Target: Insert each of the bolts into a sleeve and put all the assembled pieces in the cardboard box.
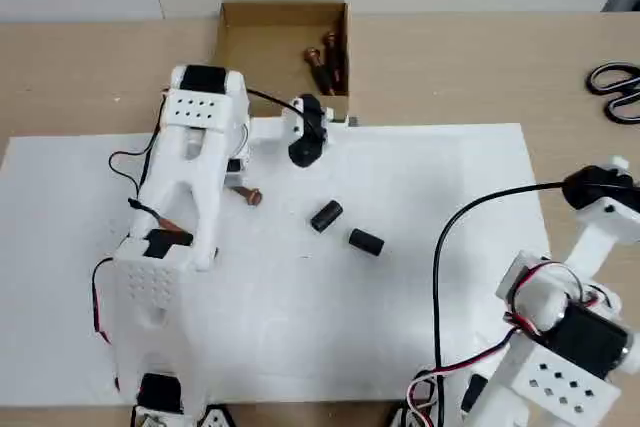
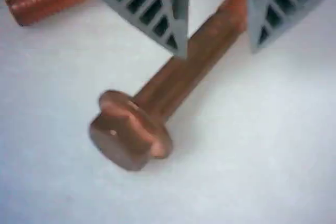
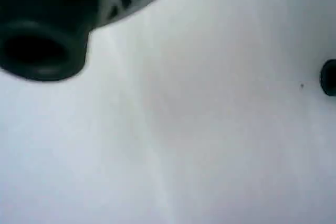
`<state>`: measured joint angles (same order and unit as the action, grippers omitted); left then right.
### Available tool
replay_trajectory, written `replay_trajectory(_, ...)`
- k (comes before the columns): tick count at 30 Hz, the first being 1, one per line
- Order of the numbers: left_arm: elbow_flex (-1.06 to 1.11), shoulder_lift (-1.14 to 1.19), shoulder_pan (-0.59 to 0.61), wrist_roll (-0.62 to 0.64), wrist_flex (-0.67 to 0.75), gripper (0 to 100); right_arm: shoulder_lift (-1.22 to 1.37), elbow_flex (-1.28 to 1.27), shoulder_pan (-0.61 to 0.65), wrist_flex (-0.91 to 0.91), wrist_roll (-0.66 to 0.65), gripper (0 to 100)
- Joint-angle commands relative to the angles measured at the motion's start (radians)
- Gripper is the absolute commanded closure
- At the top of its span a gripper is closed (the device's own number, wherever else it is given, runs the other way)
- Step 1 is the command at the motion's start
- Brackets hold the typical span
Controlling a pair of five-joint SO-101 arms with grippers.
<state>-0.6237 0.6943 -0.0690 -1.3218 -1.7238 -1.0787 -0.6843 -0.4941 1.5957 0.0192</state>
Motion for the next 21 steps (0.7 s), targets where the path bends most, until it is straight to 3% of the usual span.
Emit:
replay_trajectory(1,-0.018,-0.072,-0.009,-0.118,-0.028,92,-0.007,0.005,-0.002,-0.030,-0.006,99.5)
replay_trajectory(7,0.082,-0.094,-0.023,-0.118,-0.028,92,-0.007,0.005,-0.002,-0.030,-0.006,99.5)
replay_trajectory(21,0.084,0.017,-0.028,-0.127,0.002,92,-0.007,0.005,-0.002,-0.030,-0.006,99.5)
